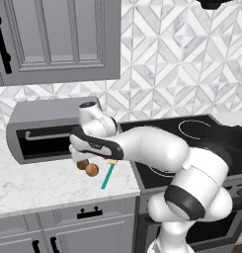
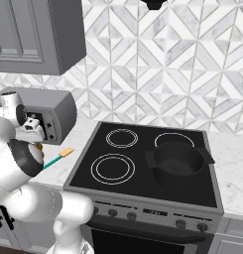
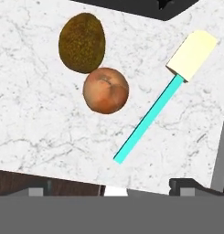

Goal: Put the onion and avocado in the pot. Retrieve the spatula and lightly stir the vegetables in the pot.

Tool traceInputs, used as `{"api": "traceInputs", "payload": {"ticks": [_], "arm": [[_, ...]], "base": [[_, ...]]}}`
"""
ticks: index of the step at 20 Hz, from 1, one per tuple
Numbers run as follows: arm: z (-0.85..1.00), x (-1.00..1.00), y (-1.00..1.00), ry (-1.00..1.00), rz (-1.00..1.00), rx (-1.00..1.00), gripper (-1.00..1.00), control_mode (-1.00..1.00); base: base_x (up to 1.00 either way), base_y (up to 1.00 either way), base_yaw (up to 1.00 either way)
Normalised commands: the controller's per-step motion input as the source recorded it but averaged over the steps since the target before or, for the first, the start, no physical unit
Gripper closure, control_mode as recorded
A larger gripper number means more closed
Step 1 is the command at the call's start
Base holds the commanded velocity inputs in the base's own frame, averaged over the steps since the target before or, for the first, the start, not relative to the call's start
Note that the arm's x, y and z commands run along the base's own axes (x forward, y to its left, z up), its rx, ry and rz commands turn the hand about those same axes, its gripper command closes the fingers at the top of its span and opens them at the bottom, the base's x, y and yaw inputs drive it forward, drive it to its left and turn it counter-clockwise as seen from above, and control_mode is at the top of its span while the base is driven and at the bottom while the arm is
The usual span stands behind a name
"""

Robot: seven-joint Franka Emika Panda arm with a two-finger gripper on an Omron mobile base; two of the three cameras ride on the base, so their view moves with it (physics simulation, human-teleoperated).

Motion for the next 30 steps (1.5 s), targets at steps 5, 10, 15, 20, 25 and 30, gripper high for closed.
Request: {"api": "traceInputs", "payload": {"ticks": [5,10,15,20,25,30], "arm": [[-0.16,0.11,0.0,-0.09,-0.01,0.0,-1.0,-1.0],[-0.15,0.18,0.0,0.0,-0.04,0.0,-1.0,-1.0],[-0.23,0.22,0.0,0.0,-0.05,0.0,-1.0,-1.0],[-0.28,0.17,0.02,0.0,-0.04,0.0,-1.0,-1.0],[-0.33,0.17,0.02,0.0,-0.04,0.0,-1.0,-1.0],[-0.25,0.05,0.21,-0.04,-0.03,0.0,-1.0,-1.0]], "base": [[0.0,0.0,0.0],[0.0,0.0,0.0],[0.0,0.0,0.0],[0.0,0.0,0.0],[0.0,0.0,0.0],[0.0,0.0,0.0]]}}
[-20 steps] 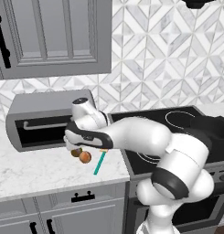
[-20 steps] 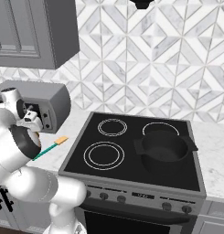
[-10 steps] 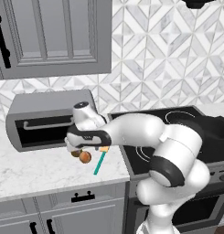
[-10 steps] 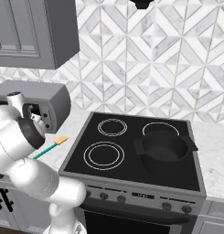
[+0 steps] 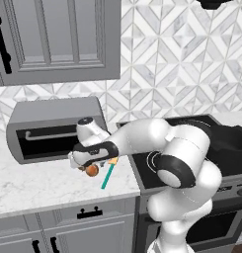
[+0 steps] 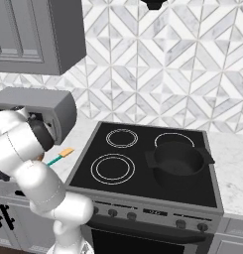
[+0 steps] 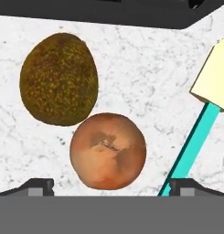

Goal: Put the onion and avocado in the pot. Retrieve the spatula and lightly stir the vegetables in the pot.

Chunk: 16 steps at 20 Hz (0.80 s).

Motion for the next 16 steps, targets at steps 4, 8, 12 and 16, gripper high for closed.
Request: {"api": "traceInputs", "payload": {"ticks": [4,8,12,16], "arm": [[-0.21,0.03,0.05,-0.01,-0.06,0.0,-1.0,-1.0],[-0.16,0.0,0.0,0.0,-0.09,0.0,-1.0,-1.0],[-0.17,0.0,0.0,0.0,-0.09,0.0,-1.0,-1.0],[-0.15,0.0,0.0,0.0,-0.1,0.0,-1.0,-1.0]], "base": [[0.0,0.0,0.0],[0.0,0.0,0.0],[0.0,0.0,0.0],[0.0,0.0,0.0]]}}
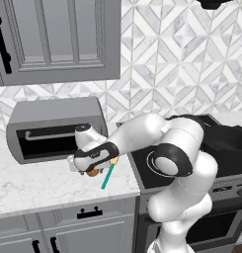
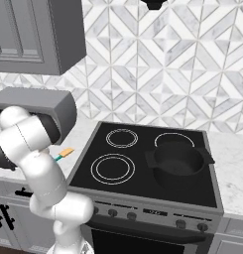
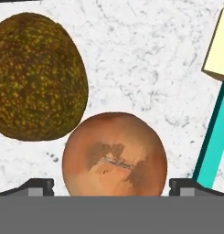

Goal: Put the onion and avocado in the pot. Retrieve the spatula and lightly stir the vegetables in the pot.

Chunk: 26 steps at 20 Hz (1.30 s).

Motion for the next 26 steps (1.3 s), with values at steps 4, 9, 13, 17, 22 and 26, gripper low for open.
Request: {"api": "traceInputs", "payload": {"ticks": [4,9,13,17,22,26], "arm": [[-0.11,0.0,0.0,0.0,-0.08,0.0,1.0,-1.0],[0.0,-0.06,0.01,-0.03,0.02,0.0,1.0,-1.0],[0.38,-0.57,-0.04,-0.1,0.06,0.0,1.0,-1.0],[0.92,-0.57,-0.41,-0.01,0.02,0.03,1.0,-1.0],[0.93,-0.2,-0.73,0.03,0.0,0.01,1.0,-1.0],[0.12,0.05,-0.93,0.08,0.04,0.0,1.0,-1.0]], "base": [[0.0,0.0,0.0],[0.0,0.0,0.0],[0.0,0.0,0.0],[0.0,0.0,0.0],[0.0,0.0,0.0],[0.0,0.0,0.0]]}}
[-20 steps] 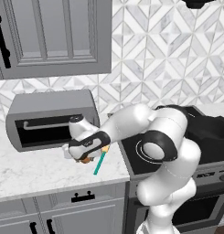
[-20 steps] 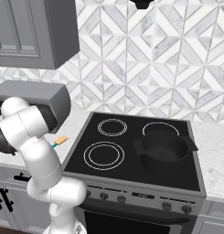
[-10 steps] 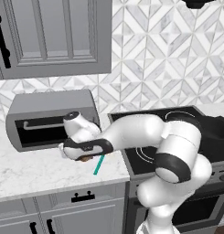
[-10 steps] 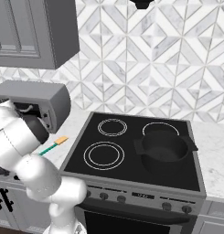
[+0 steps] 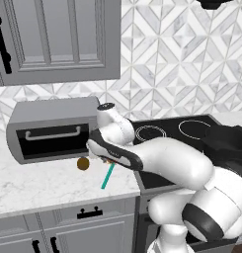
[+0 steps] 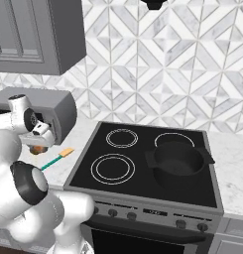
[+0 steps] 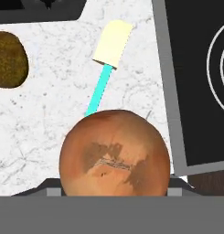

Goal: Put the onion and avocado in the pot. Retrieve the spatula and lightly stir the vegetables in the pot.

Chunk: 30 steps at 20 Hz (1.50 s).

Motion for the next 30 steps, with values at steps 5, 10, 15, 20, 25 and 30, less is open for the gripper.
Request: {"api": "traceInputs", "payload": {"ticks": [5,10,15,20,25,30], "arm": [[0.28,-0.03,-1.0,0.02,0.12,0.0,1.0,-1.0],[0.78,0.0,-1.0,-0.05,0.01,0.02,1.0,-1.0],[0.62,0.18,-1.0,0.0,-0.01,0.01,1.0,-1.0],[0.3,0.24,-1.0,0.02,-0.08,0.0,1.0,-1.0],[0.0,0.43,-1.0,0.17,-0.09,0.0,1.0,-1.0],[-0.1,0.52,-1.0,0.09,-0.01,0.0,1.0,-1.0]], "base": [[0.0,0.0,0.0],[0.0,0.0,0.0],[0.0,0.0,0.0],[0.0,0.0,0.0],[0.0,0.0,0.0],[0.0,0.0,0.0]]}}
